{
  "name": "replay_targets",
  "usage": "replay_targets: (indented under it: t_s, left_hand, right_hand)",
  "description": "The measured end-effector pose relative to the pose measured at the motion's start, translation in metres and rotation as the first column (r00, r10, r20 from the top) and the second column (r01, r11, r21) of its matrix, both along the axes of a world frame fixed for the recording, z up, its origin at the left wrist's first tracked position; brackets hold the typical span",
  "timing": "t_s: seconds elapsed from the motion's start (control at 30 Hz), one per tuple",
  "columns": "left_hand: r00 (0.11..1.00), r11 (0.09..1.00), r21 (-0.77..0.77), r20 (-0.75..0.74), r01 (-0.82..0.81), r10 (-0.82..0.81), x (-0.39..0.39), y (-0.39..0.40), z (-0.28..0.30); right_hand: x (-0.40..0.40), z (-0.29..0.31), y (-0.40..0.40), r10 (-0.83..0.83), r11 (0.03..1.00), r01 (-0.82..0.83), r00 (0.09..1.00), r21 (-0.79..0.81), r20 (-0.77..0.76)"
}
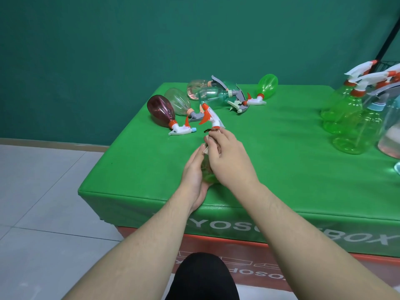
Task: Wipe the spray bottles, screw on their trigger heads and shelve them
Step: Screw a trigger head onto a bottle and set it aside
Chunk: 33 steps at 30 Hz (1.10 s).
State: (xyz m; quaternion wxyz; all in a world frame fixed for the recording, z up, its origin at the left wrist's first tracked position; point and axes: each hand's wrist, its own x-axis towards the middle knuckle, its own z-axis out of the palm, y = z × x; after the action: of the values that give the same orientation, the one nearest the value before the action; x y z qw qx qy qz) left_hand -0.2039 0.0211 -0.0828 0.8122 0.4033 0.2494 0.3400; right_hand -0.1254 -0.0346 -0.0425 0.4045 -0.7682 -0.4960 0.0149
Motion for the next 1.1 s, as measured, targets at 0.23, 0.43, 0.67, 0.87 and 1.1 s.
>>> replay_targets:
  t_s: [0.23, 0.43, 0.67, 0.87, 1.1]
  left_hand:
    - [0.996, 0.998, 0.049, -0.081, -0.035, 0.039, 0.003, -0.005, 0.001]
    - [0.994, 0.996, -0.007, -0.071, -0.083, 0.083, 0.003, -0.004, 0.002]
    - [0.996, 0.998, 0.044, -0.085, -0.038, 0.042, 0.002, -0.003, 0.001]
    - [0.999, 0.999, 0.039, -0.048, 0.008, -0.007, 0.001, 0.002, -0.004]
    - [0.997, 0.995, 0.058, 0.007, 0.076, -0.077, -0.002, -0.001, 0.004]
  right_hand:
    - [-0.009, -0.024, -0.026, 0.029, 0.996, -0.042, 0.986, 0.075, 0.165]
    - [-0.020, -0.042, -0.044, 0.074, 0.997, -0.081, 0.956, 0.013, 0.283]
    - [-0.020, -0.045, -0.056, 0.075, 0.996, -0.085, 0.969, 0.035, 0.236]
    - [-0.022, -0.029, -0.048, 0.058, 0.996, -0.068, 0.987, 0.061, 0.152]
    - [-0.007, -0.002, -0.015, 0.046, 0.999, -0.046, 0.999, 0.029, 0.007]
